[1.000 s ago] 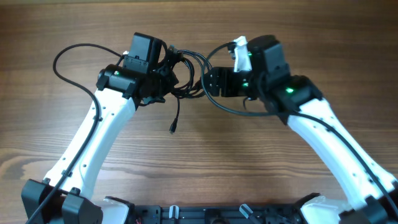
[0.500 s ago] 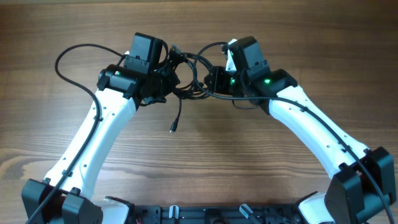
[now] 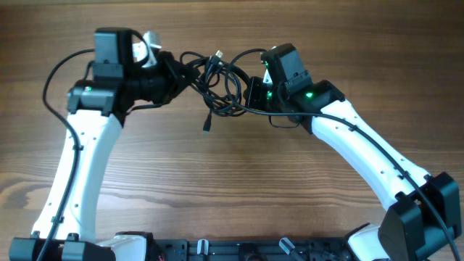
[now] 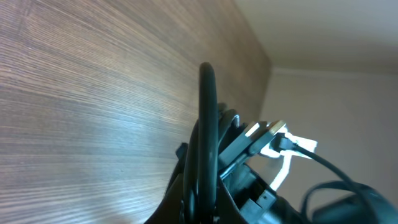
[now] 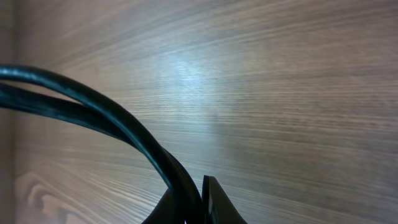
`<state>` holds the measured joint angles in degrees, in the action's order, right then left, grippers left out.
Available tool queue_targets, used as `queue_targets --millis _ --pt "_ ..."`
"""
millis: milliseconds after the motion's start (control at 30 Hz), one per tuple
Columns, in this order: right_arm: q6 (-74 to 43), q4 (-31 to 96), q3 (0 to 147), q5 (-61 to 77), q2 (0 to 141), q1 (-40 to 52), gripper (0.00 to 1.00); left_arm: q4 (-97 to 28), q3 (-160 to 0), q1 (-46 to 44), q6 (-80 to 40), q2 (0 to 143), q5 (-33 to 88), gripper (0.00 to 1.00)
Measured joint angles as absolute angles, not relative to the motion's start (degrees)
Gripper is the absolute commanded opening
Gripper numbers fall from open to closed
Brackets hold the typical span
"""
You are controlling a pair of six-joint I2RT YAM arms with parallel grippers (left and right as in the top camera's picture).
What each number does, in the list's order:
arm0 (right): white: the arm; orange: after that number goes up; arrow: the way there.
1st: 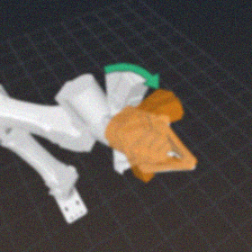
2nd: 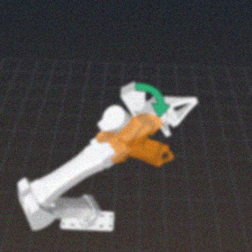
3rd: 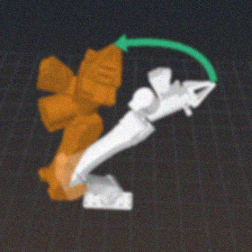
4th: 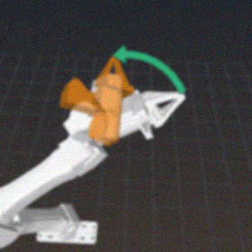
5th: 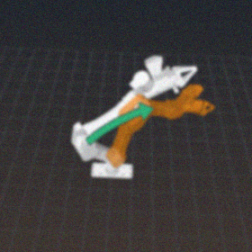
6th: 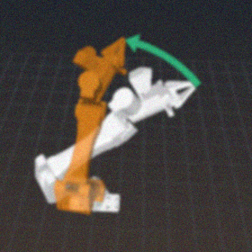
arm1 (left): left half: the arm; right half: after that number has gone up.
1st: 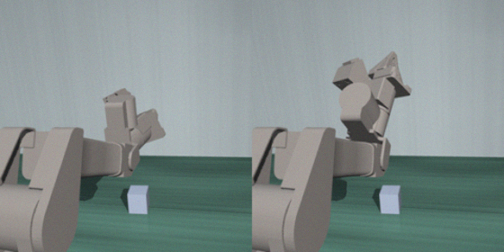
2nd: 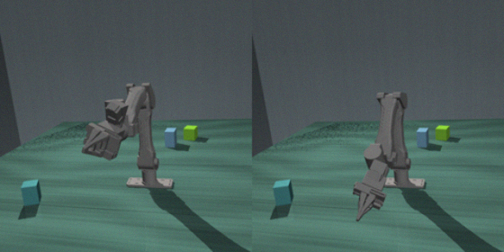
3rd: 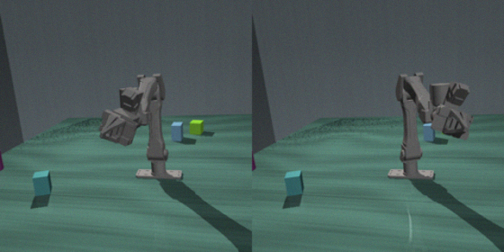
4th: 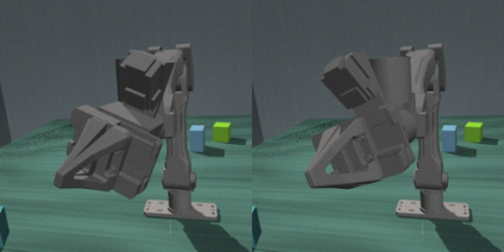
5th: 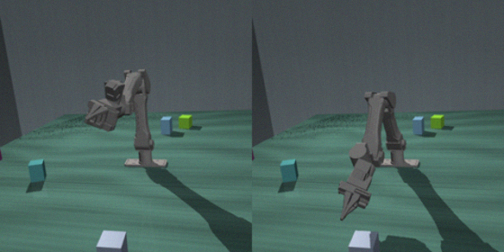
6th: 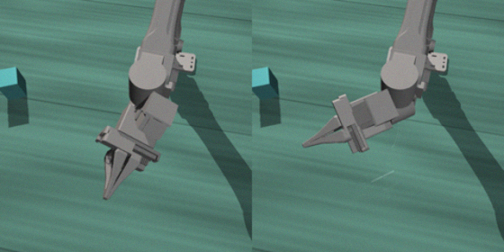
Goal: Untangle cables
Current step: 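Grasp a cable loop with the right gripper beside the left gripper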
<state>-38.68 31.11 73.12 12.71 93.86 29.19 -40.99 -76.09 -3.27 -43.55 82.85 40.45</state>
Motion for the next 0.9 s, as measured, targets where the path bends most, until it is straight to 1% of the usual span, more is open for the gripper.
queue_targets --millis 33,67,233,367,433,467,500,533,600,633,767,900 --pt "-38.19 30.35 73.14 13.52 93.86 29.23 0.19 -40.99 -76.09 -2.11 -43.53 82.85 41.76 0.04" --pt "-37.45 29.61 73.19 14.24 93.86 29.23 0.21 -40.99 -76.09 -1.06 -43.51 82.85 42.87 0.04" --pt "-33.06 28.47 73.17 17.72 93.86 29.15 0.22 -39.33 -76.07 1.58 -43.35 82.81 47.11 0.04" --pt "-31.35 28.64 73.23 18.87 93.86 29.06 0.24 -31.44 -75.85 1.63 -42.89 82.81 54.35 0.04" --pt "-31.09 28.64 73.47 19.53 93.84 29.06 0.26 -26.04 -75.66 1.61 -42.94 82.81 59.11 0.04" --pt "-30.92 28.62 73.73 19.73 93.84 29.06 0.3 -23.4 -75.5 1.61 -42.81 82.81 61.56 0.04" --pt "-30.7 28.64 74.13 19.92 93.78 29.04 0.38 -21.65 -75.48 1.63 -42.76 82.81 63.92 0.04" --pt "-30.55 28.86 74.15 19.92 93.67 29.04 0.51 -21.3 -75.48 1.63 -42.74 82.81 64.75 0.04" --pt "-29.95 29.8 74.06 19.81 93.67 28.82 0.67 -22.46 -75.48 1.74 -42.76 82.81 65.25 0.04" --pt "-29.74 30.39 73.84 19.84 93.67 28.58 0.71 -22.9 -75.48 1.93 -42.74 82.81 65.23 0.04" --pt "-28.56 32.73 74.0 21.19 93.65 27.09 0.72 -25.45 -75.5 2.5 -42.78 82.81 62.65 0.04" --pt "-28.16 33.89 74.37 23.31 92.77 25.65 0.72 -30.22 -75.5 2.66 -42.76 82.81 55.81 0.04"
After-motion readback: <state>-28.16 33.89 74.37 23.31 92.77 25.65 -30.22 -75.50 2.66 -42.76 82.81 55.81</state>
